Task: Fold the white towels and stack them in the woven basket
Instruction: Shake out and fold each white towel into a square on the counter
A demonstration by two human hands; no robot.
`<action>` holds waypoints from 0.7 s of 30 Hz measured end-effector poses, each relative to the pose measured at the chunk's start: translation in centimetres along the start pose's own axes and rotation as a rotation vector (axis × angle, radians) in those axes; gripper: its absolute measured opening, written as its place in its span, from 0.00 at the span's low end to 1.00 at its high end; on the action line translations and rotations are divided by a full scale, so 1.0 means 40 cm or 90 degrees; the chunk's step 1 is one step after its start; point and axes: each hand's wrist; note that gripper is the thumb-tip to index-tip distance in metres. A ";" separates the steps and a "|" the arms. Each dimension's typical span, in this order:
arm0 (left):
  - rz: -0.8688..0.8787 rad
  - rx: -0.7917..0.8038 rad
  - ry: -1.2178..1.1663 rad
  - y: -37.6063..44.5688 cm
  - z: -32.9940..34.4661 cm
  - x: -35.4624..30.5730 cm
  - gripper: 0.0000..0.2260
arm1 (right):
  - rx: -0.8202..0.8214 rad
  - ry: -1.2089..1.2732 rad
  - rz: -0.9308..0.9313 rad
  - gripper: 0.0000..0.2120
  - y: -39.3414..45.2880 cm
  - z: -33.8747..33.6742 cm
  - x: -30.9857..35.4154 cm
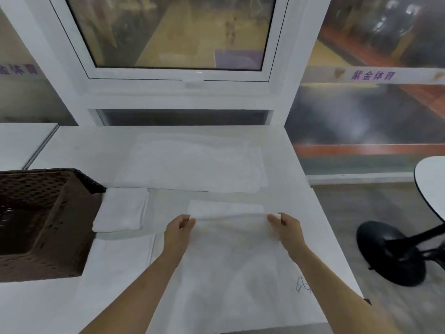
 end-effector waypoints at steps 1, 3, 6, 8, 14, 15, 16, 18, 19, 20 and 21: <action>-0.006 0.001 0.000 0.030 0.009 0.008 0.05 | -0.003 0.003 0.005 0.22 0.032 0.011 -0.005; -0.018 0.007 -0.010 0.087 0.023 0.020 0.04 | -0.013 0.004 0.015 0.24 0.090 0.029 -0.008; -0.033 0.001 -0.015 0.177 0.038 0.038 0.05 | -0.022 -0.002 0.016 0.24 0.162 0.052 0.009; -0.039 0.004 0.000 0.235 0.050 0.055 0.05 | -0.034 -0.029 0.010 0.24 0.210 0.071 0.011; -0.074 0.028 0.057 0.368 0.098 0.119 0.04 | -0.045 -0.085 0.053 0.21 0.345 0.140 -0.050; -0.082 0.029 0.059 0.385 0.104 0.131 0.04 | -0.051 -0.100 0.050 0.21 0.366 0.148 -0.061; -0.084 0.030 0.062 0.400 0.111 0.143 0.03 | -0.054 -0.112 0.047 0.21 0.385 0.156 -0.068; -0.081 0.033 0.090 0.426 0.121 0.164 0.02 | -0.064 -0.171 0.042 0.17 0.423 0.171 -0.087; -0.072 0.032 0.112 0.438 0.124 0.175 0.02 | -0.068 -0.209 0.041 0.11 0.439 0.178 -0.098; -0.062 0.031 0.132 0.447 0.126 0.189 0.04 | -0.063 -0.235 0.035 0.04 0.447 0.184 -0.106; -0.053 0.031 0.150 0.455 0.127 0.205 0.07 | -0.061 -0.260 0.029 0.07 0.450 0.189 -0.115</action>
Point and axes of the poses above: each hand's wrist, its own y-axis towards the middle knuckle, its own z-axis out of the palm, x = y × z, and after that the axes turned 5 degrees about z, right-handed
